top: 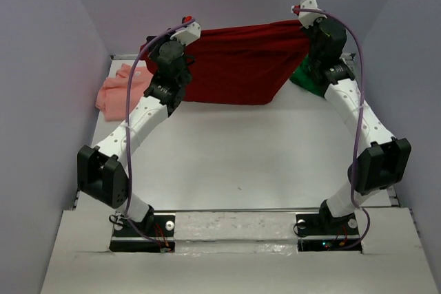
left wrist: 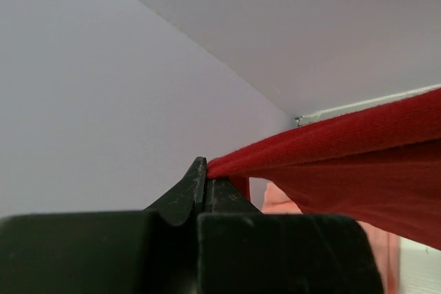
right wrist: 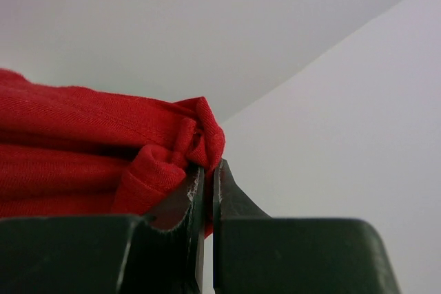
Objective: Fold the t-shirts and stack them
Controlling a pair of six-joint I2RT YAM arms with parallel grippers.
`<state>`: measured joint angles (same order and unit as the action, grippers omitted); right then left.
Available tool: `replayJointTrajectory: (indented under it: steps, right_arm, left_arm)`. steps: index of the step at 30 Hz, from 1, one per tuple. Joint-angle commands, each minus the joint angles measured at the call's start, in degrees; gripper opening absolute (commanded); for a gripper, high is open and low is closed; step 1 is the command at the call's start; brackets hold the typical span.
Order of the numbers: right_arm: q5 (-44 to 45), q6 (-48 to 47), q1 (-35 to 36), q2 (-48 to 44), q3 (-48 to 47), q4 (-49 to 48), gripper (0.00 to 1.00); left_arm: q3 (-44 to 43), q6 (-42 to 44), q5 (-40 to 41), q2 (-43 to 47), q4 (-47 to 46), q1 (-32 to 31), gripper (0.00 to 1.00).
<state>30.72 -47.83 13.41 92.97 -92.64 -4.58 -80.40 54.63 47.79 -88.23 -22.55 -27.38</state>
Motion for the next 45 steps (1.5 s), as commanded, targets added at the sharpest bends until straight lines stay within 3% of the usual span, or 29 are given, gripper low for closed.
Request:
replayJointTrajectory:
  steps: [1, 4, 8, 18, 30, 37, 45]
  right_arm:
    - [4.8, -3.1, -1.5, -5.1, -2.5, -4.5, 0.0]
    - [4.8, -2.9, -1.5, -7.1, -1.4, -4.5, 0.0]
    - [4.9, -1.6, -1.5, -10.2, -0.1, -4.6, 0.0]
    - [4.5, -0.8, -1.5, -13.4, 3.2, -3.7, 0.0]
    - [1.2, 1.4, -1.5, -3.2, 1.8, -3.7, 0.0]
    - [0.0, 2.7, -2.6, 5.1, -3.9, -4.6, 0.0]
    - [0.0, 0.9, -2.6, 5.3, -8.5, -4.6, 0.0]
  left_arm:
    - [-2.4, 3.4, 4.0, 6.0, -0.8, 3.2, 0.0]
    - [-1.1, 3.1, 3.9, 8.8, -0.1, 3.4, 0.0]
    - [-2.0, -2.4, 2.7, 11.8, 7.5, 3.4, 0.0]
    - [-1.3, -1.8, 2.0, 14.5, 6.2, 3.3, 0.0]
    - [0.0, -0.5, 2.7, 6.4, 0.7, 3.7, 0.0]
    - [-3.9, 1.5, 4.4, 0.4, -2.1, 4.8, 0.0]
    - [-10.3, 4.0, 5.7, -1.4, -2.3, 5.0, 0.0]
